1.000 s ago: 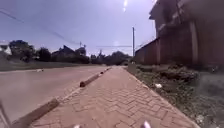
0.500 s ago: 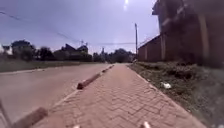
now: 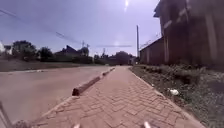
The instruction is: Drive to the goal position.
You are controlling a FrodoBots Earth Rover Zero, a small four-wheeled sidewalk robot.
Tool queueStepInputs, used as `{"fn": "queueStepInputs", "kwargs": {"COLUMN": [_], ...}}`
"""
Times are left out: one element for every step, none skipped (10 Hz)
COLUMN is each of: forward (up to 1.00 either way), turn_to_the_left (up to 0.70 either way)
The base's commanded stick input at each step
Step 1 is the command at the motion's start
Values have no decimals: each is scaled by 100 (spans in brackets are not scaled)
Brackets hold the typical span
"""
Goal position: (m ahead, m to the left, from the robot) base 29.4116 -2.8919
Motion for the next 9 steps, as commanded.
{"fn": "queueStepInputs", "kwargs": {"forward": [70, 70, 70, 70, 70, 70, 70, 70, 70], "turn_to_the_left": [0, 0, 0, 0, 0, 0, 0, 0, 0]}}
